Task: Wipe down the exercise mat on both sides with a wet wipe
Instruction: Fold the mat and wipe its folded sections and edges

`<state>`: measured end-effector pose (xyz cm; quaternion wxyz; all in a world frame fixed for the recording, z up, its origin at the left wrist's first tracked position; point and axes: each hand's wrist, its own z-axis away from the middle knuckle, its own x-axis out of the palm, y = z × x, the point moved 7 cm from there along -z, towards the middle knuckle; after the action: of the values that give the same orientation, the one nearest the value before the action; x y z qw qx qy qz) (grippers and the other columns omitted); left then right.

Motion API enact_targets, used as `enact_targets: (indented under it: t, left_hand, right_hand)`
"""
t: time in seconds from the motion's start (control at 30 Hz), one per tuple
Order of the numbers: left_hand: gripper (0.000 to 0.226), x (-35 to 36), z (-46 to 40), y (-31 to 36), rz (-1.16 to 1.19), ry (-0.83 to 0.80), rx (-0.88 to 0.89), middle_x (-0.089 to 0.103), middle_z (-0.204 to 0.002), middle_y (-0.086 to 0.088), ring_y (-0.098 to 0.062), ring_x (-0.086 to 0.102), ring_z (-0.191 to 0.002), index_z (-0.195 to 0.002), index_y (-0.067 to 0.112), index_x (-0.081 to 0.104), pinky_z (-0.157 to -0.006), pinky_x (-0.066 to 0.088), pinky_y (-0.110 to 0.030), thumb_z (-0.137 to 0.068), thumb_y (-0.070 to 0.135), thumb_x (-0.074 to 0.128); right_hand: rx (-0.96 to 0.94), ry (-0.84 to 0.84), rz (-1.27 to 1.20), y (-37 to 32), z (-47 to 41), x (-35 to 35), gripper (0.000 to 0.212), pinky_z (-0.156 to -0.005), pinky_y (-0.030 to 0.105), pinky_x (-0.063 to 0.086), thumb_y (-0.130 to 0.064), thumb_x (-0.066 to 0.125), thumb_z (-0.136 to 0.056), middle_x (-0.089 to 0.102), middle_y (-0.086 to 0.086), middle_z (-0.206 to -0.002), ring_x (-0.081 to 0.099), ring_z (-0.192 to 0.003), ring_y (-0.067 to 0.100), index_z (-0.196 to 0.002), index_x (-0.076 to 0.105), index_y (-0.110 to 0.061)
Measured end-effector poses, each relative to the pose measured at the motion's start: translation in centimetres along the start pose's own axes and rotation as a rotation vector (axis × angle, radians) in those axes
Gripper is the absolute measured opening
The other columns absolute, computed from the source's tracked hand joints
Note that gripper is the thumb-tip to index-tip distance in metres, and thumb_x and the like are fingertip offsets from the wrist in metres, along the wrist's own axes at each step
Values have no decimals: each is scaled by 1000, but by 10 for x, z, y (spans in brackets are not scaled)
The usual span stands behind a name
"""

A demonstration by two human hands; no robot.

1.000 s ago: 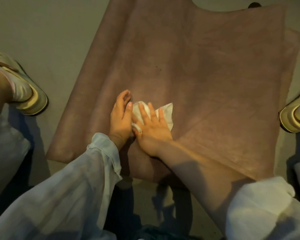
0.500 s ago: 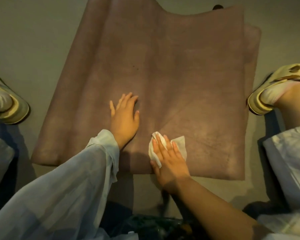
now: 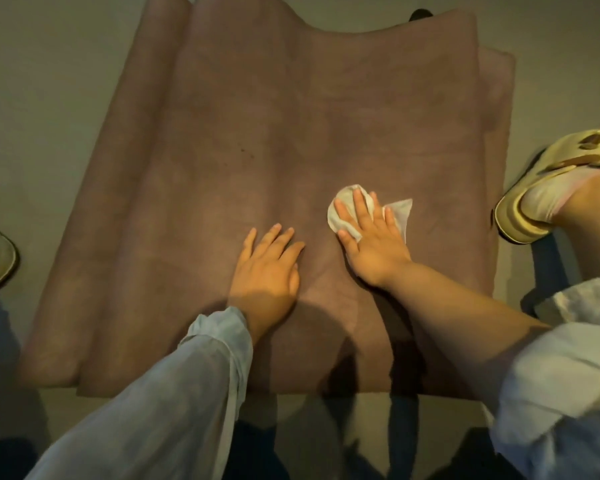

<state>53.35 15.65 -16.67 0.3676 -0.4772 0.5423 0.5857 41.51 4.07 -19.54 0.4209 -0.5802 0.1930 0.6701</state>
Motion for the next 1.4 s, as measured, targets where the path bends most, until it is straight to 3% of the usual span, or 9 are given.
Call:
enact_targets:
  t: [0.13, 0.27, 0.53, 0.67, 0.77, 0.93, 1.2, 1.4]
  left_hand:
    - [36, -2, 0, -1, 0, 48, 9, 61, -126, -7, -27, 51, -124, -116, 15, 66, -109, 21, -47, -80, 14, 63]
    - [41, 0, -5, -3, -4, -5, 6, 60, -126, -5, -25, 51, -124, -115, 18, 65, -108, 21, -46, -83, 27, 41]
    - [46, -2, -3, -2, -23, -48, -8, 59, -128, -3, -24, 49, -125, -117, 17, 64, -109, 21, -46, -80, 29, 40]
    - [43, -2, -2, -1, -27, -68, -17, 58, -128, -5, -25, 48, -126, -119, 15, 62, -109, 19, -46, -78, 25, 51]
    - [45, -2, -3, -1, -44, -104, -24, 58, -128, -5, -25, 49, -126, -120, 15, 61, -109, 19, -46, -81, 28, 42]
    - [49, -2, -2, 1, -79, -114, -12, 61, -125, -5, -24, 52, -123, -118, 14, 63, -108, 22, -48, -81, 29, 36]
    - [47, 3, -1, 1, -78, -81, 16, 61, -126, -4, -22, 53, -123, -117, 15, 65, -112, 25, -48, -81, 29, 37]
    - [47, 3, -3, -3, -22, -27, 43, 61, -125, -5, -25, 54, -122, -117, 13, 65, -108, 19, -44, -81, 31, 40]
  right_hand:
    - [-8, 5, 38, 8, -54, -19, 52, -114, 38, -11, -42, 14, -101, -15, -3, -158, -17, -144, 21, -150, -1, -35]
    - [7, -16, 65, 17, -102, -33, 51, -115, 40, -12, -42, 15, -101, -8, -3, -159, -17, -144, 20, -150, 7, -33]
    - [110, -128, 277, 9, -156, -37, 54, -112, 49, -13, -45, 6, -99, -14, -3, -158, -20, -143, 25, -149, -10, -33]
    - [-51, -140, 224, -43, -137, -23, 56, -115, 44, -9, -40, 9, -101, -17, 0, -157, -15, -144, 21, -149, -13, -22]
    - [-149, -170, 101, -65, -104, -15, 57, -115, 39, -11, -37, 11, -102, -19, 1, -157, -16, -144, 19, -149, -14, -14]
    - [-281, -215, 147, -70, -59, -3, 58, -117, 39, -9, -39, 11, -102, -18, 2, -157, -14, -144, 16, -148, -16, -17]
    - [-39, -114, -118, -63, -156, -23, 56, -115, 33, -10, -34, 12, -103, -16, -1, -158, -15, -144, 17, -149, -11, -15]
    - [102, -63, -227, -45, -237, -44, 51, -115, 33, -9, -37, 7, -101, -8, -5, -159, -13, -145, 15, -150, -4, -28]
